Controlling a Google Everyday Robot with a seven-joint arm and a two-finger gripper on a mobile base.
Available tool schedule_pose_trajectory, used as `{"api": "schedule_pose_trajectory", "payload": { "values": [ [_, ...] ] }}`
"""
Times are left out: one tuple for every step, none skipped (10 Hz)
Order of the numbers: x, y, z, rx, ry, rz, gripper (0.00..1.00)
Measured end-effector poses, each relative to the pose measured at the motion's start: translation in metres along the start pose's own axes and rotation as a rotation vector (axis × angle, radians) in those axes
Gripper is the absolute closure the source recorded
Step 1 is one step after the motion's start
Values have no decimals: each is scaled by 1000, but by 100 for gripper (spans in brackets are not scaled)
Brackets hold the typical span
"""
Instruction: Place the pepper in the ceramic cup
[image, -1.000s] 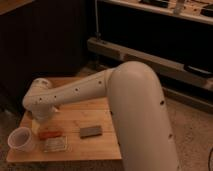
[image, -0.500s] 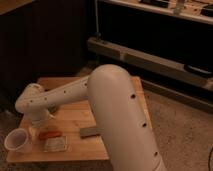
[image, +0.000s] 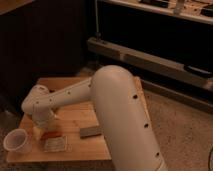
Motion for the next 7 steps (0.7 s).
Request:
{"api": "schedule_pose_trajectory", "payload": {
  "values": [
    [-1, 0, 2, 2, -1, 7, 20],
    [-2, 0, 5, 2, -1, 12, 20],
    [-3, 1, 8, 3, -2, 19, 20],
    [-3, 0, 11, 8, -3, 24, 20],
    [-3, 0, 14, 12, -4, 28, 20],
    [-4, -1, 15, 14, -6, 29, 20],
    [-3, -4, 18, 15, -8, 26, 20]
  ]
}}
